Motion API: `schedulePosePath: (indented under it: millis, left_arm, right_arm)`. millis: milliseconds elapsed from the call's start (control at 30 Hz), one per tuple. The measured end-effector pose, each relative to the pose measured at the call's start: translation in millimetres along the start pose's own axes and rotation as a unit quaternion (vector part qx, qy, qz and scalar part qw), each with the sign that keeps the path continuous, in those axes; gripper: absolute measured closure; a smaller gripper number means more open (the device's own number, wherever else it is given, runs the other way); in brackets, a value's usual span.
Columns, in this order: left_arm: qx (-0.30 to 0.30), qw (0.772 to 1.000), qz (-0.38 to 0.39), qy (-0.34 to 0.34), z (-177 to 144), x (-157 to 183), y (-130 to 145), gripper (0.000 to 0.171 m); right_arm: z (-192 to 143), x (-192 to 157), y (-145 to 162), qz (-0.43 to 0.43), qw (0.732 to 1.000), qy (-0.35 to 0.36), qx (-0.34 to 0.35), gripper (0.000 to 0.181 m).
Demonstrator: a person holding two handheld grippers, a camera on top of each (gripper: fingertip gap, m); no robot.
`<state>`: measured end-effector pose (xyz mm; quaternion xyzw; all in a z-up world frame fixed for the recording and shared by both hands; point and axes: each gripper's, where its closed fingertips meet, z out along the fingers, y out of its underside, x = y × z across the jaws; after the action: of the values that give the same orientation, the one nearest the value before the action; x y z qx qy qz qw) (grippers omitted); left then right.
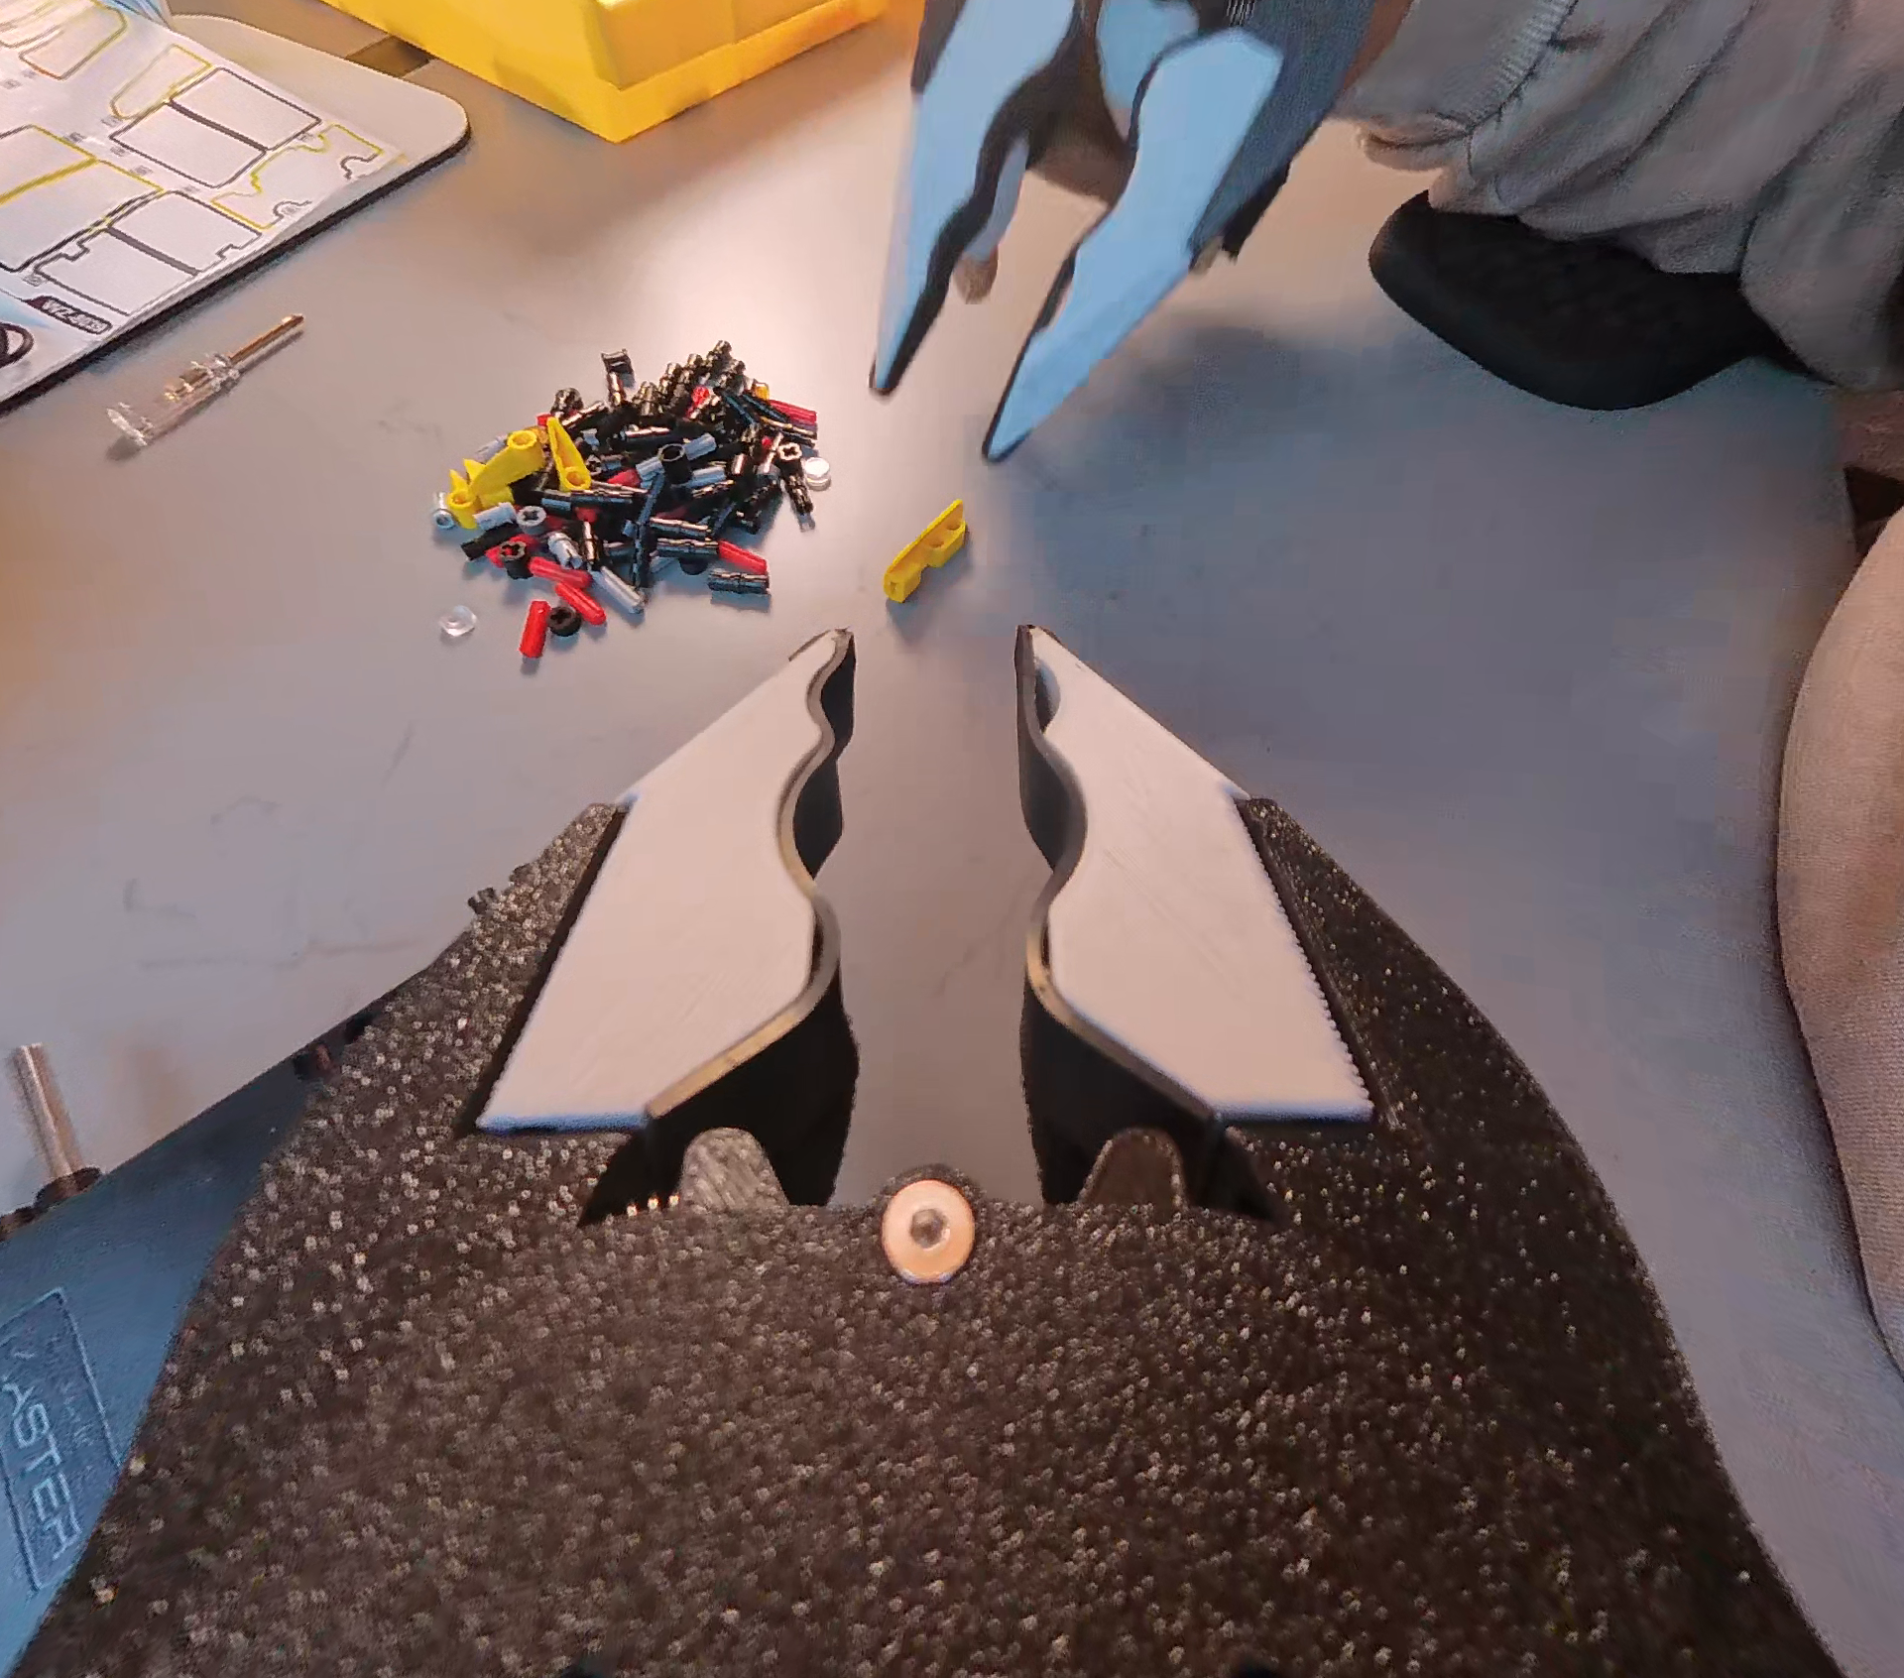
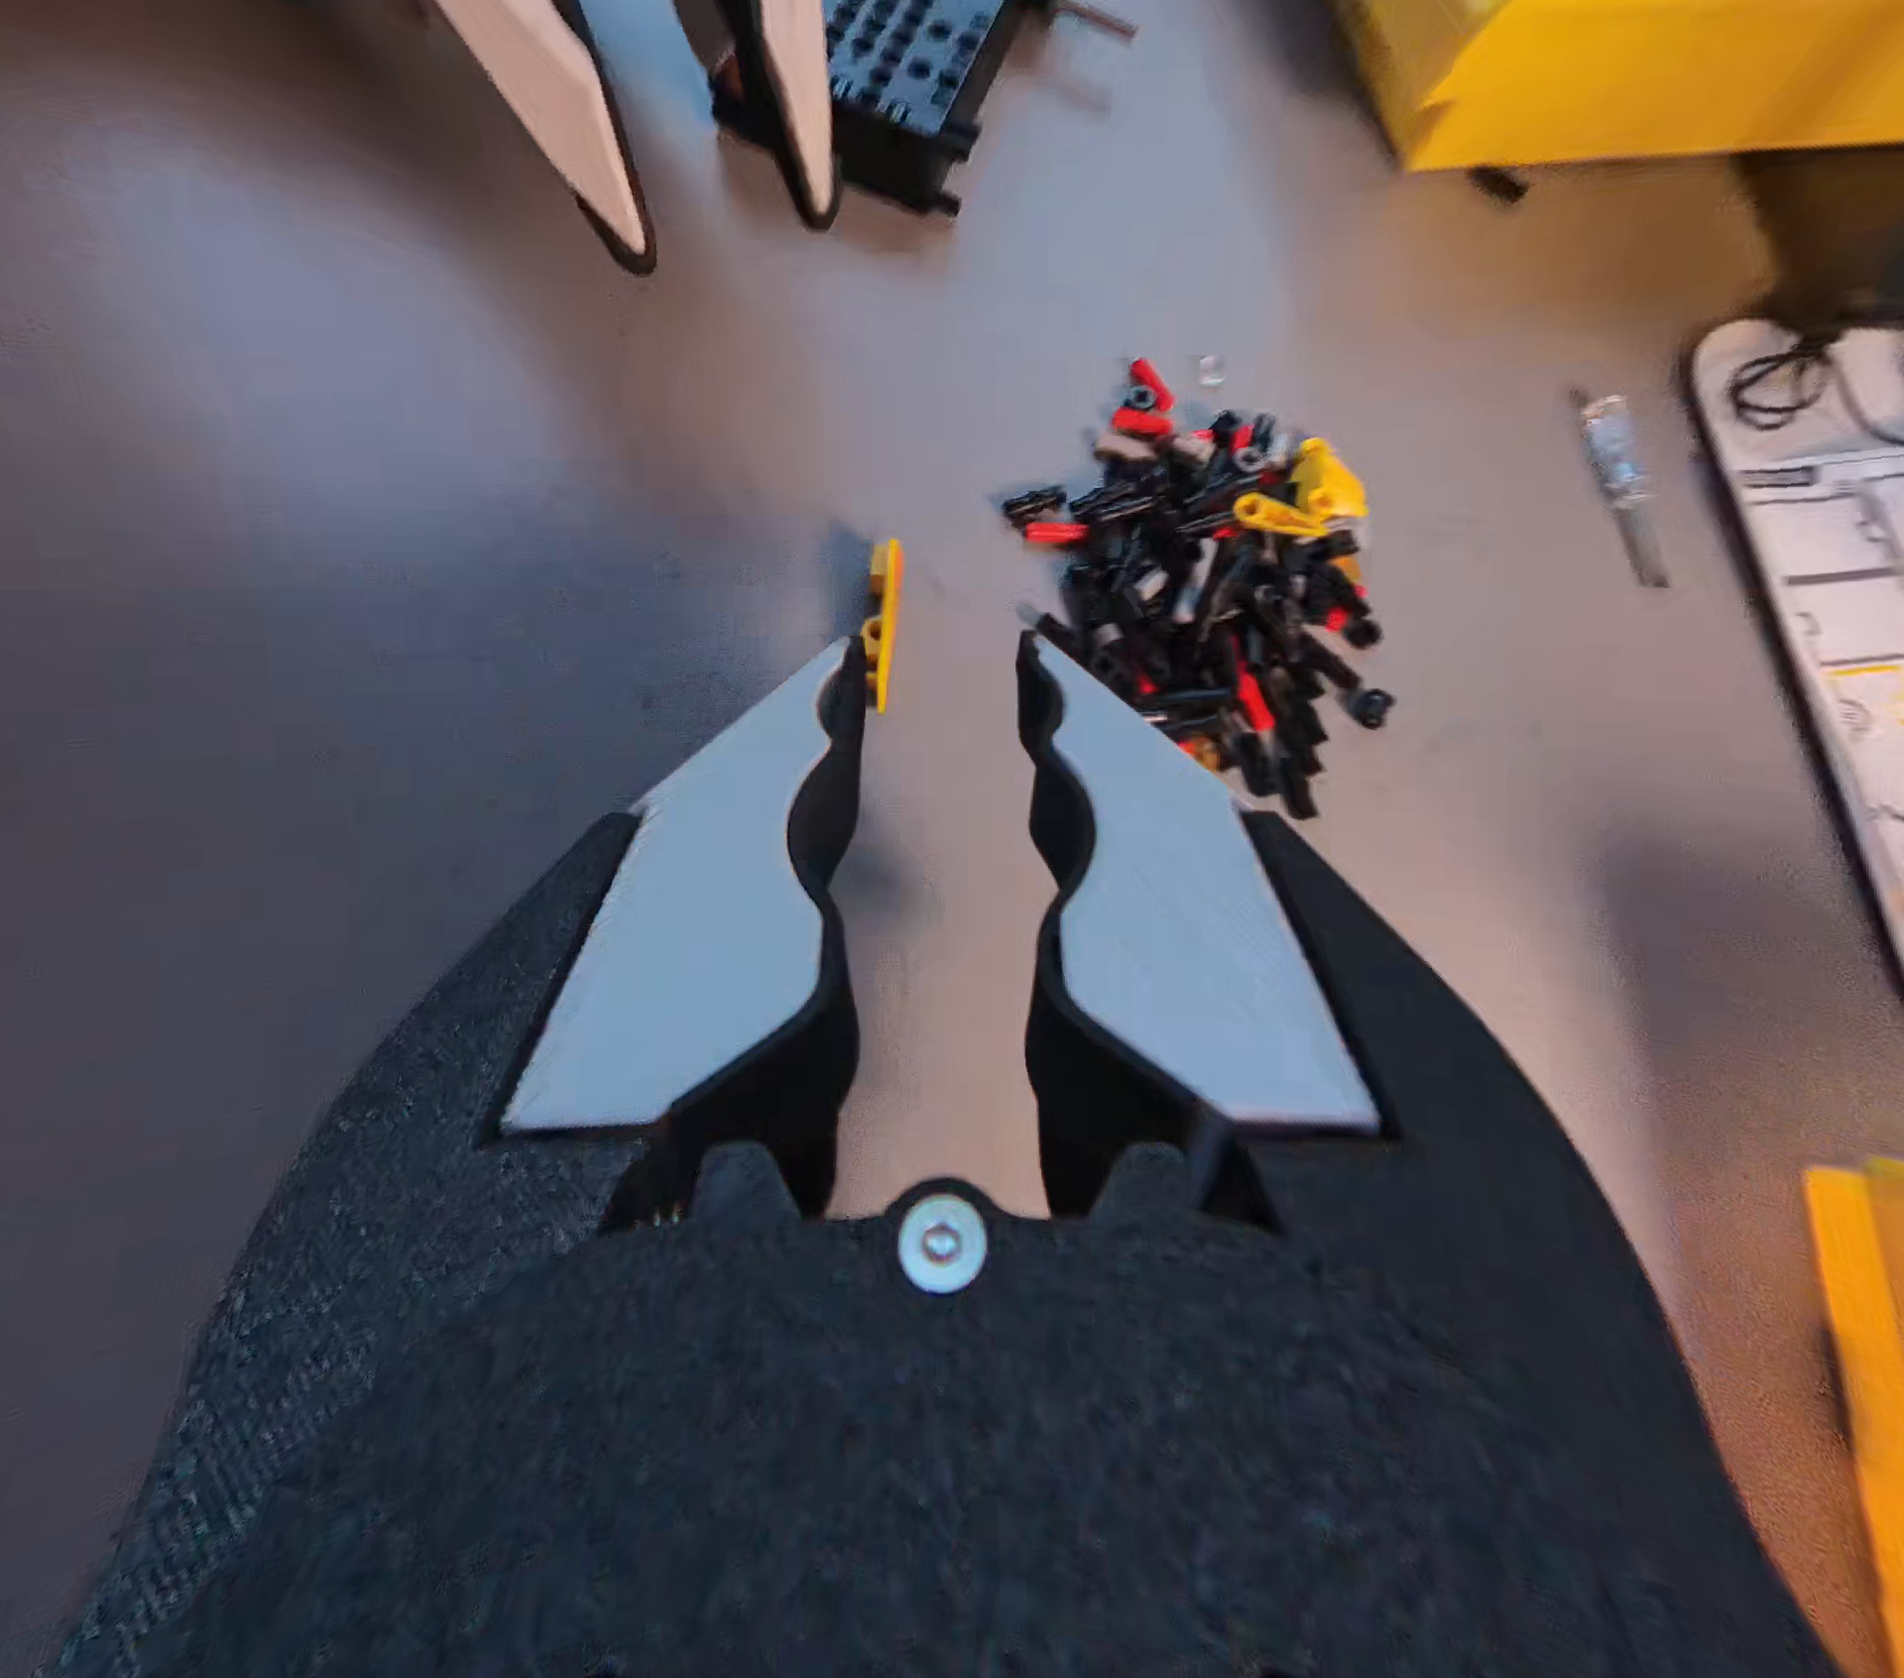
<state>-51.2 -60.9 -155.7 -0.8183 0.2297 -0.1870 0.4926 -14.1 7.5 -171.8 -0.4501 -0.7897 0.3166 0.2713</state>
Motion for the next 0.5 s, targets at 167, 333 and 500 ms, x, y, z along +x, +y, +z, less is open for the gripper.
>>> schedulePosePath:
  millis: [167,333,500]
  left_arm:
    - [-0.005,1.0,-0.003,0.007,0,3,1,0.142]
    - [0.005,0.999,-0.027,0.03,1,7,-1,0.142]
    - [0.042,0.995,-0.044,0.076,-3,20,-13,0.141]
  right_arm:
    - [26,-17,9,0.013,0.998,-0.039,-0.037,0.181]
    - [5,-21,-31,0.243,0.953,-0.151,0.103,0.181]
    - [-32,-24,-73,0.377,0.845,-0.295,0.238,0.181]
